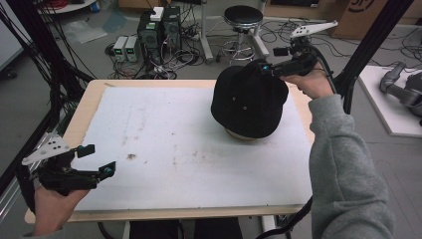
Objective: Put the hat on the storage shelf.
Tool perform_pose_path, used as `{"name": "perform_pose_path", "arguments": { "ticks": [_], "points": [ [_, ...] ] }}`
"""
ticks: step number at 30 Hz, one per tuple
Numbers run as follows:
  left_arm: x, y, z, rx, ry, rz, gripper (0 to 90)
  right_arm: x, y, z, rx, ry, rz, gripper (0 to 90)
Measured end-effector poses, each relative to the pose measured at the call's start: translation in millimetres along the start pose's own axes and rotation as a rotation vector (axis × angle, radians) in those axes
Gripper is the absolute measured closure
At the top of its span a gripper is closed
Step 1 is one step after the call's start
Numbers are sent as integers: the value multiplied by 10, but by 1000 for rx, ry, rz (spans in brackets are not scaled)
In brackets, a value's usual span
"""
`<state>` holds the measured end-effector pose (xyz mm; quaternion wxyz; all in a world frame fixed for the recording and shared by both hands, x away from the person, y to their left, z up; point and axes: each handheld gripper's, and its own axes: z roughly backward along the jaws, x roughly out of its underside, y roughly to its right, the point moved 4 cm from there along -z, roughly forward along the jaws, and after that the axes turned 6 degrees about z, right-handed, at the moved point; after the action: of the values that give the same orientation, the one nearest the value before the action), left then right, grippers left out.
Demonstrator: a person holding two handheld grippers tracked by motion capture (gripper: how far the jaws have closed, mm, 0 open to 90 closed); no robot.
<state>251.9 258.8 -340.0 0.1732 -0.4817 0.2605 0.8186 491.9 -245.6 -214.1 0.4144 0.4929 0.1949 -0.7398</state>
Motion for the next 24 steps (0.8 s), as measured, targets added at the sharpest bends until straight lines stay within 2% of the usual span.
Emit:
{"name": "perform_pose_path", "arguments": {
  "ticks": [2, 5, 8, 10, 14, 19, 24],
  "points": [
    [-11, 5, -10, 5, 1, -5, 33, 12, -30, 67, 12, 8, -15, 97],
    [-22, 8, -25, 10, 5, -3, 33, 55, -86, 182, 16, 20, -12, 97],
    [-36, 2, -35, 11, 9, -2, 33, 108, -140, 261, 41, 4, -20, 97],
    [-48, -4, -39, 9, 15, -1, 33, 135, -202, 326, 47, 23, -20, 97],
    [-67, -6, -58, 9, 24, 2, 33, 186, -330, 432, 92, 22, -8, 97],
    [-78, -12, -89, 21, 21, -1, 33, 307, -515, 541, 94, 14, 1, 97],
    [-99, 5, -101, 27, 24, -8, 33, 436, -649, 687, 94, 44, -4, 97]
  ]
}}
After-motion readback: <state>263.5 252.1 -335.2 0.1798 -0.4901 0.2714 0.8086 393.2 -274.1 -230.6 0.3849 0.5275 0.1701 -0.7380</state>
